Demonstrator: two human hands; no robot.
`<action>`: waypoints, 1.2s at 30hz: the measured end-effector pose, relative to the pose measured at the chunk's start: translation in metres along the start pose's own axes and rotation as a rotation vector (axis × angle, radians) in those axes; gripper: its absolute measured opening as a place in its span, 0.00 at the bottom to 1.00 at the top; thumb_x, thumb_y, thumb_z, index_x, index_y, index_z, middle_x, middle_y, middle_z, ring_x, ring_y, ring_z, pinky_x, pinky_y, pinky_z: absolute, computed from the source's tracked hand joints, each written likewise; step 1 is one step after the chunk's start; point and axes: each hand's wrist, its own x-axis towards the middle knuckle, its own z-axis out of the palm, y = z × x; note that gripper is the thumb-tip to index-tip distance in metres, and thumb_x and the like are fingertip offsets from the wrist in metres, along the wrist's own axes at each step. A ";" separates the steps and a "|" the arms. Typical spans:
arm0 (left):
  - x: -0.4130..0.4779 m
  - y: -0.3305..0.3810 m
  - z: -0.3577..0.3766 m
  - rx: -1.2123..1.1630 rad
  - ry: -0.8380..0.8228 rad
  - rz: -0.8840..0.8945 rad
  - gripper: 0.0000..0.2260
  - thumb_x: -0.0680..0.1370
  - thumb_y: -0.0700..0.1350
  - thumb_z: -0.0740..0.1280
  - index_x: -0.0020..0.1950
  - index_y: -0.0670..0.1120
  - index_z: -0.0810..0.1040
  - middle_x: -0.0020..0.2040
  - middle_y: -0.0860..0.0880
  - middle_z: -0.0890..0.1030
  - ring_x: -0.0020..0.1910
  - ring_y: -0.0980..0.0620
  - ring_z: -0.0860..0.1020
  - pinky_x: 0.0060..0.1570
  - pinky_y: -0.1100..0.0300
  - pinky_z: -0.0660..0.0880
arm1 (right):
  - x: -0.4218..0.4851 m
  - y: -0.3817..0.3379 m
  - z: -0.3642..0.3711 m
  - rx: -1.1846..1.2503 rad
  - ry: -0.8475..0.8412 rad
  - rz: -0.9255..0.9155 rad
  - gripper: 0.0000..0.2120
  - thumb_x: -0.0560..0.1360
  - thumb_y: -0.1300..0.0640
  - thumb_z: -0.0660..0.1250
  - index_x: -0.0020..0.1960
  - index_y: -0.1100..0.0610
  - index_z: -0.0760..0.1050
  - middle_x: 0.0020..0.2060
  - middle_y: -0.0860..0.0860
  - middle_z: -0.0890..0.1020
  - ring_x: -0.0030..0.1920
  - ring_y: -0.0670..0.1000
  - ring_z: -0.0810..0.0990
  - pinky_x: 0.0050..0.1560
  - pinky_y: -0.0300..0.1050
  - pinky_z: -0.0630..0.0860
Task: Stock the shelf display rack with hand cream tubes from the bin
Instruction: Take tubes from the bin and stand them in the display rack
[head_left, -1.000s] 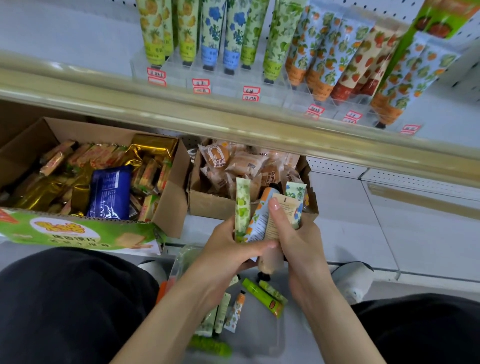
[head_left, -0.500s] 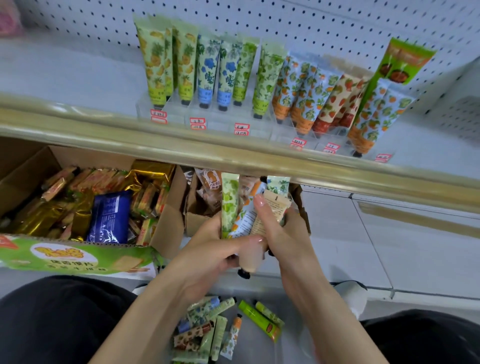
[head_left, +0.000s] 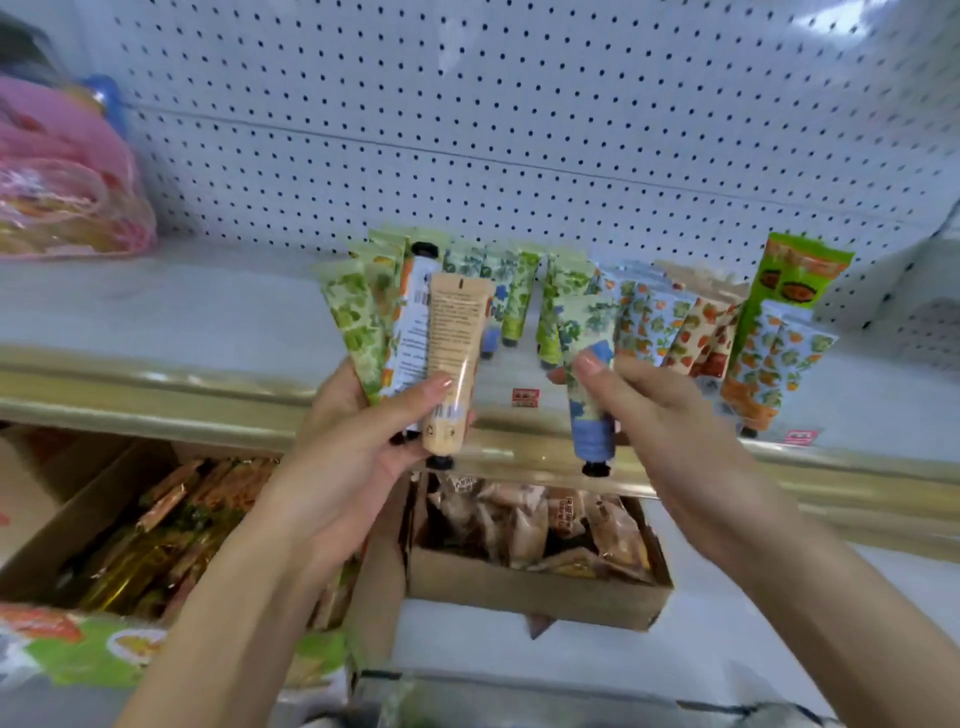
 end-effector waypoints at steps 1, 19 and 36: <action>0.004 0.003 -0.004 0.005 0.013 0.034 0.20 0.67 0.40 0.68 0.59 0.45 0.76 0.50 0.48 0.85 0.46 0.51 0.83 0.48 0.51 0.81 | 0.006 -0.009 -0.004 -0.081 0.007 -0.048 0.23 0.76 0.47 0.63 0.46 0.70 0.74 0.47 0.70 0.74 0.41 0.59 0.74 0.37 0.36 0.71; 0.018 -0.010 -0.058 -0.078 0.088 0.073 0.29 0.54 0.53 0.81 0.53 0.51 0.82 0.53 0.45 0.84 0.49 0.47 0.83 0.42 0.59 0.80 | 0.116 -0.022 0.056 -0.408 0.041 -0.196 0.13 0.75 0.60 0.68 0.51 0.69 0.72 0.42 0.62 0.81 0.37 0.54 0.84 0.44 0.50 0.82; 0.017 -0.015 -0.055 -0.074 0.099 0.050 0.20 0.67 0.39 0.68 0.59 0.47 0.77 0.50 0.46 0.84 0.48 0.47 0.83 0.43 0.59 0.80 | 0.115 -0.001 0.044 -0.538 0.039 -0.114 0.10 0.75 0.57 0.68 0.51 0.64 0.74 0.41 0.57 0.83 0.36 0.49 0.83 0.31 0.37 0.78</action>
